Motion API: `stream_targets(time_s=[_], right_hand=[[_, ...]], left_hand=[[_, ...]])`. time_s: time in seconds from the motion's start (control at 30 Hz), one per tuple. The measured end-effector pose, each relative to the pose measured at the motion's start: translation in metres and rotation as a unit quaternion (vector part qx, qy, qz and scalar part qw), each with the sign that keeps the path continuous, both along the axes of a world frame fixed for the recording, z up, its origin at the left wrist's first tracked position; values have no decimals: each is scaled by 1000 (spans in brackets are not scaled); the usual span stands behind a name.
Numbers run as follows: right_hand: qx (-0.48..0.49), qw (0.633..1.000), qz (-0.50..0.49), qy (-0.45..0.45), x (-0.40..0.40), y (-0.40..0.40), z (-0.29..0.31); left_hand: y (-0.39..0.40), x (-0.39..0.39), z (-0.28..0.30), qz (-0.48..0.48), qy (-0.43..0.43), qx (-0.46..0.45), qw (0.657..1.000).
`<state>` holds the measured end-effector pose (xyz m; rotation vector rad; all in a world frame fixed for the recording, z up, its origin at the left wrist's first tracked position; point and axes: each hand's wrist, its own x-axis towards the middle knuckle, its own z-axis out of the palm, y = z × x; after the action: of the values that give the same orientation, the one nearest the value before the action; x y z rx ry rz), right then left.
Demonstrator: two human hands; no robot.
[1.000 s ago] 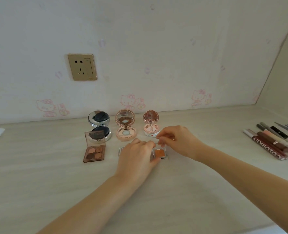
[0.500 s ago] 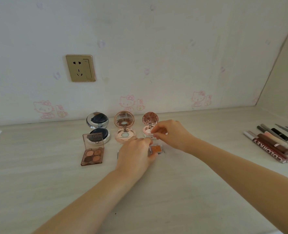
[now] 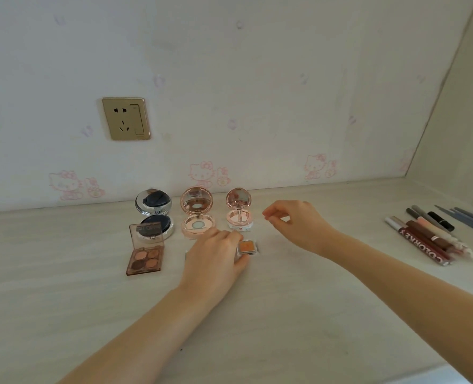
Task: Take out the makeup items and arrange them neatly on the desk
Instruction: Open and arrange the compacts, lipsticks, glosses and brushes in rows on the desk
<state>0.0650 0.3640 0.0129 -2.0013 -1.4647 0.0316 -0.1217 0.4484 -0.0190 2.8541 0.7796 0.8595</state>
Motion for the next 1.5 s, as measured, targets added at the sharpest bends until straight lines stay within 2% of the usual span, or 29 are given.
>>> stream_targets(time_s=[0.17, 0.37, 0.8, 0.93, 1.1, 1.33, 1.5], right_hand=[[-70, 995, -24, -61, 13, -49, -7], [-104, 981, -64, -149, 27, -115, -13], [-109, 962, -186, -165, 115, -243, -2], [-115, 957, -205, -172, 142, -264, 5], [-104, 956, -223, -160, 170, -269, 4], [-129, 965, -185, -136, 183, -248, -11], [-118, 970, -181, -115, 186, -242, -19]], left_hand=[[-21, 4, 3, -79, -3, 4, 997], [-58, 37, 2, -148, 30, -13, 988], [-136, 169, 5, -253, 57, 23, 965], [-150, 210, 14, -262, 61, 1, 963], [-160, 258, 23, -258, 71, -69, 961], [-155, 300, 22, -199, 117, -127, 965], [-151, 310, 19, -206, 115, -149, 960]])
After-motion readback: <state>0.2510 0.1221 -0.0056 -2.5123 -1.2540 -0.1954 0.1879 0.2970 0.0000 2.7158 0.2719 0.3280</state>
